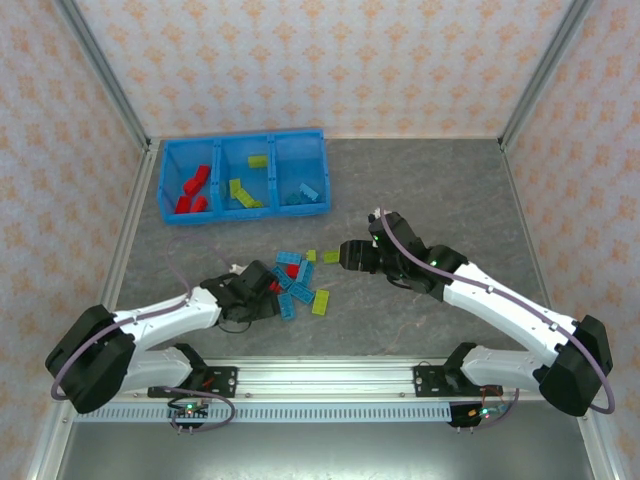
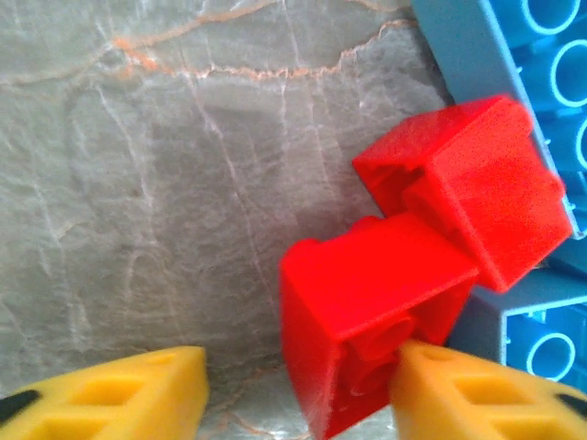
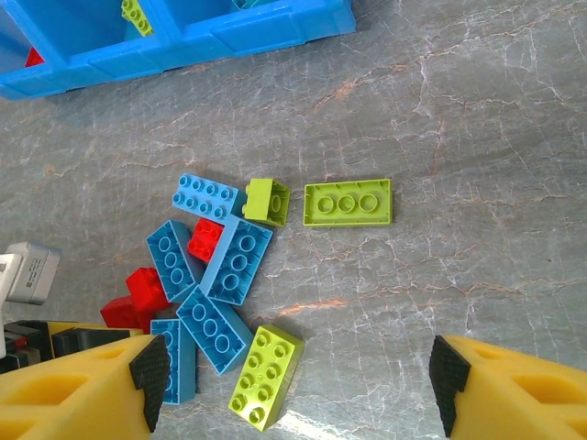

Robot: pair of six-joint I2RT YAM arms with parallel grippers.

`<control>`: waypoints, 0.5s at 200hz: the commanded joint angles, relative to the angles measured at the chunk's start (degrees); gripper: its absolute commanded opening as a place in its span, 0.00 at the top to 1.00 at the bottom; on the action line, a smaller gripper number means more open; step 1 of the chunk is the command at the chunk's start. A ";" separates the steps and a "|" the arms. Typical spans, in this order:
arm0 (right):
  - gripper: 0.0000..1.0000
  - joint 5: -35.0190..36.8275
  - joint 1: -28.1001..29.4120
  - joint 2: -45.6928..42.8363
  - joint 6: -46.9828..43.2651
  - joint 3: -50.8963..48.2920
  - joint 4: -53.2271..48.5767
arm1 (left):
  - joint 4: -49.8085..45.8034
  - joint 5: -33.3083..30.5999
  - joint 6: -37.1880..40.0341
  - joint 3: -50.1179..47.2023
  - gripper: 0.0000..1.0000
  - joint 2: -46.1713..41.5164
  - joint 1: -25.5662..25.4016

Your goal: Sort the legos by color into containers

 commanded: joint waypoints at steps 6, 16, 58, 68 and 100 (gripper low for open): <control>0.23 1.29 0.31 -0.47 0.78 1.85 -1.25 | 7.16 -1.73 0.80 -0.60 0.59 2.77 1.54; 0.23 1.45 0.39 -0.45 0.92 1.85 -1.24 | 6.70 -2.01 0.82 -0.90 0.62 1.83 1.72; 0.23 1.19 0.57 0.20 0.95 2.16 -0.93 | 3.14 -4.63 0.51 -2.15 0.74 -6.49 1.96; 0.23 1.26 0.58 0.22 0.92 2.20 -0.93 | 1.52 -5.81 0.42 -2.15 0.75 -9.08 2.19; 0.23 1.09 0.71 0.31 0.95 2.46 -0.75 | -3.32 -9.99 0.92 -1.08 0.75 -17.14 4.44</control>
